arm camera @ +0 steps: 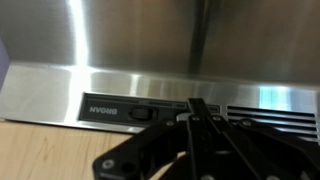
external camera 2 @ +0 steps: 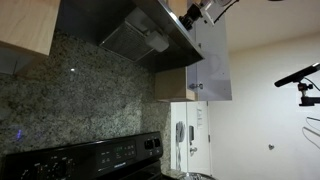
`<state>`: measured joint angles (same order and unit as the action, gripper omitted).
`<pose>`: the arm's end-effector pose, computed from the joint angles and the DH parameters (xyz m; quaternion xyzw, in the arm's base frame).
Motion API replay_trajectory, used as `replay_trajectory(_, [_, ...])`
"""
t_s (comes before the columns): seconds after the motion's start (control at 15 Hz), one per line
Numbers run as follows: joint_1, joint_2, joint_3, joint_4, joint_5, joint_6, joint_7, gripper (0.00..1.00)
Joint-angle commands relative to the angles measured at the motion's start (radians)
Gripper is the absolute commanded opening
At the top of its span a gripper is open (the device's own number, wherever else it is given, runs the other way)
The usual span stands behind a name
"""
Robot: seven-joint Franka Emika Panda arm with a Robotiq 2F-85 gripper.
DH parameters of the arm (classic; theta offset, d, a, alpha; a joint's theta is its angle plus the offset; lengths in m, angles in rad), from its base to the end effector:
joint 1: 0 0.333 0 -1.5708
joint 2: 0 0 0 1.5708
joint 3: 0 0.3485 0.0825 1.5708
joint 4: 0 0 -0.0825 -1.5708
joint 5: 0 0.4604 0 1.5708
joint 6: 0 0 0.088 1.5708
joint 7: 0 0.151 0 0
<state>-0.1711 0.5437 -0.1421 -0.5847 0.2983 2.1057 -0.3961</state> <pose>0.7862 -0.1711 0.8525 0.8753 0.0558 0.4780 0.0479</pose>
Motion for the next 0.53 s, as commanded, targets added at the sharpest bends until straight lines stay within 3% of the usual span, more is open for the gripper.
replay_trajectory(0.0, [0.013,0.018,-0.01,0.017,-0.014,0.032,0.04,0.02])
replay_trajectory(0.47, [0.025,0.029,-0.008,0.024,-0.014,0.054,0.037,0.02])
